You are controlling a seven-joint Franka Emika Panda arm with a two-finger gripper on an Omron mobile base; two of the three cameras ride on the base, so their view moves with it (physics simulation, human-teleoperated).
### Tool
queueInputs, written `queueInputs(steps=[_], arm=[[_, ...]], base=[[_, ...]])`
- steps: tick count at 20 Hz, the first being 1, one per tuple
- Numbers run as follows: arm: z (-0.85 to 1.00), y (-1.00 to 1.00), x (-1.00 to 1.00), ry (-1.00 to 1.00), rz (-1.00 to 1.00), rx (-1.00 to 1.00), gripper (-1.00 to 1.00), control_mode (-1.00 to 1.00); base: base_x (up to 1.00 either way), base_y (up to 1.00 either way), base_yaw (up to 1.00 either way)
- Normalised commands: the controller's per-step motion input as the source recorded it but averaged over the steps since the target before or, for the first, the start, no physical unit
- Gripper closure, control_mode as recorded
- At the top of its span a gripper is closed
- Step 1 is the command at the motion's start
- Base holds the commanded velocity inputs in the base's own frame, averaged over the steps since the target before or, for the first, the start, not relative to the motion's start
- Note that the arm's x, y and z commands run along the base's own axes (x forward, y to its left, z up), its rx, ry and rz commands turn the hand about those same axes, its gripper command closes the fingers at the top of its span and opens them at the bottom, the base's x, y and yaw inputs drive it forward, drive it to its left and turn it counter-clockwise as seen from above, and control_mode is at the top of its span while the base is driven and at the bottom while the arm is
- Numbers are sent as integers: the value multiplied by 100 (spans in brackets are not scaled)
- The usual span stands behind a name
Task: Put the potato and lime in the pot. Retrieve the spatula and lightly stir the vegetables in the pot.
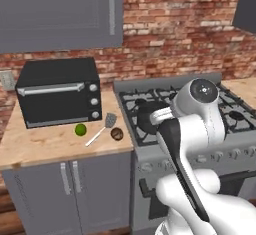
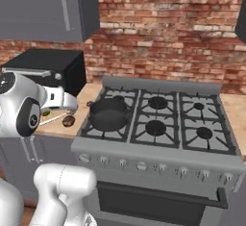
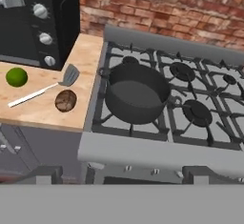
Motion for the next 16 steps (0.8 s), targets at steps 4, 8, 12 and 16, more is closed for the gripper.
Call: queueInputs(steps=[4,8,12,16], arm=[[0,0,0,0,0,0,-100,100],[0,0,0,0,0,0,-100,100],[0,0,0,0,0,0,-100,100],[0,0,0,0,0,0,-100,100]], base=[[0,72,-15],[1,69,-18],[34,35,-8],[42,19,-6]])
